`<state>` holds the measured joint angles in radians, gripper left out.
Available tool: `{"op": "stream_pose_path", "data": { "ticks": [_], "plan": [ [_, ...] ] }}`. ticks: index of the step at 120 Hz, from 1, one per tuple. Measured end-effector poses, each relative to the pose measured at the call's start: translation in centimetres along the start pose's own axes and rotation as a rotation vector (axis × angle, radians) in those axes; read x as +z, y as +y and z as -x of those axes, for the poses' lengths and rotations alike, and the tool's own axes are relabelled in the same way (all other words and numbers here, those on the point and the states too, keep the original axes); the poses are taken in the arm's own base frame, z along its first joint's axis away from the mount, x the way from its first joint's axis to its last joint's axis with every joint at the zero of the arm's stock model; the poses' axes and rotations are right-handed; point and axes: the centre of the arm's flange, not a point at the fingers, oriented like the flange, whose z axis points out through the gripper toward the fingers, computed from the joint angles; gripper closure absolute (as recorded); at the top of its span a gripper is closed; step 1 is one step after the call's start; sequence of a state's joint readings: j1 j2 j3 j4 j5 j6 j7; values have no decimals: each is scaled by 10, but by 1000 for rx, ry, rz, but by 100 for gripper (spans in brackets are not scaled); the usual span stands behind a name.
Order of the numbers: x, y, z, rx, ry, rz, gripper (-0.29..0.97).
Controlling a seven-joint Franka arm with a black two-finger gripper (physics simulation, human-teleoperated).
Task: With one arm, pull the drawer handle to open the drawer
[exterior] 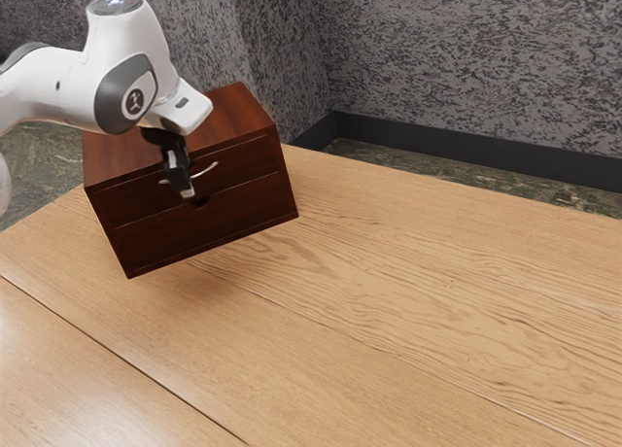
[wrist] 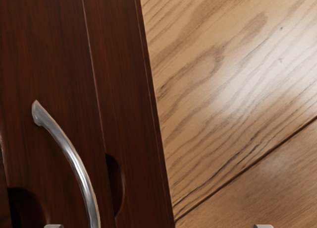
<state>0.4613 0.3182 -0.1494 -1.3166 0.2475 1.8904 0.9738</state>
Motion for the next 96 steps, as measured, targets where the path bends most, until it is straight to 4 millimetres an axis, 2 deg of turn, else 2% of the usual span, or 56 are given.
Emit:
{"op": "stream_pose_path", "data": {
  "ticks": [54, 96],
  "plan": [
    [16, -1, -3, 8, 9, -33, 30],
    [34, 2, -6, 30, 10, -45, 29]
  ]
}}
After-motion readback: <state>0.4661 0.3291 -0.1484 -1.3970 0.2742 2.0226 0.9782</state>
